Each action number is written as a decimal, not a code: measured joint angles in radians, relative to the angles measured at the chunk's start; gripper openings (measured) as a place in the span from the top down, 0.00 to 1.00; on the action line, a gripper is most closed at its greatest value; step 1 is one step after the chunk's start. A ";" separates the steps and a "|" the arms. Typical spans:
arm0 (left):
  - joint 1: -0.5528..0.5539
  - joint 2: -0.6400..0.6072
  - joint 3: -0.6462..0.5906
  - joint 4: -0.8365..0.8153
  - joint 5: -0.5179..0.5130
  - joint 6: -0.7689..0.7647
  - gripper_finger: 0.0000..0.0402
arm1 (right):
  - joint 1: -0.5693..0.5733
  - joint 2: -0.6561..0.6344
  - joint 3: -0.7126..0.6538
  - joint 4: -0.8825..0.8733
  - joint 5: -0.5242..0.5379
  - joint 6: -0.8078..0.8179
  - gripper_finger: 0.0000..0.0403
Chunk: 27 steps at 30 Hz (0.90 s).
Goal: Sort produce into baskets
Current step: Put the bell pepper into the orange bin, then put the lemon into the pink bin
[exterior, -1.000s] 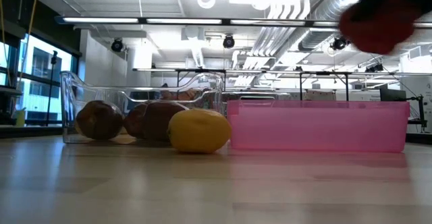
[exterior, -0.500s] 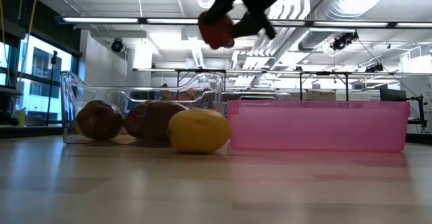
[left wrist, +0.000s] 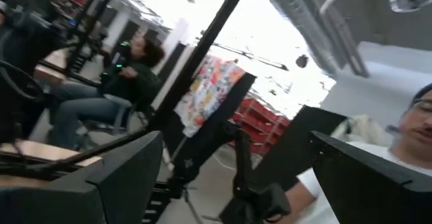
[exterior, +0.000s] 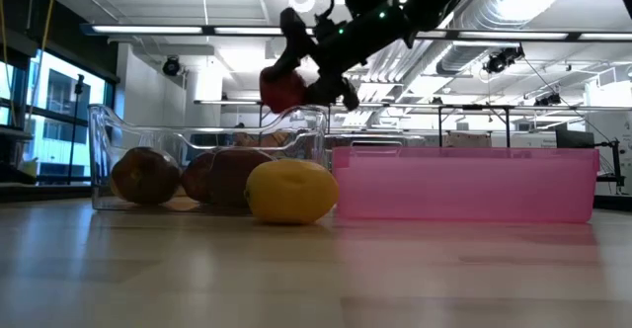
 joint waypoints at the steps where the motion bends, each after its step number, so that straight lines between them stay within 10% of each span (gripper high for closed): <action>1: -0.016 -0.012 0.000 -0.024 -0.032 0.015 0.12 | -0.003 0.009 0.004 -0.001 0.010 0.013 0.39; 17: -0.084 -0.036 0.000 -0.097 -0.227 0.100 0.12 | -0.025 0.018 0.010 0.002 -0.001 0.090 0.37; 27: -0.084 -0.027 0.000 -0.098 -0.227 0.101 0.12 | -0.063 0.018 0.010 -0.001 -0.068 0.093 0.04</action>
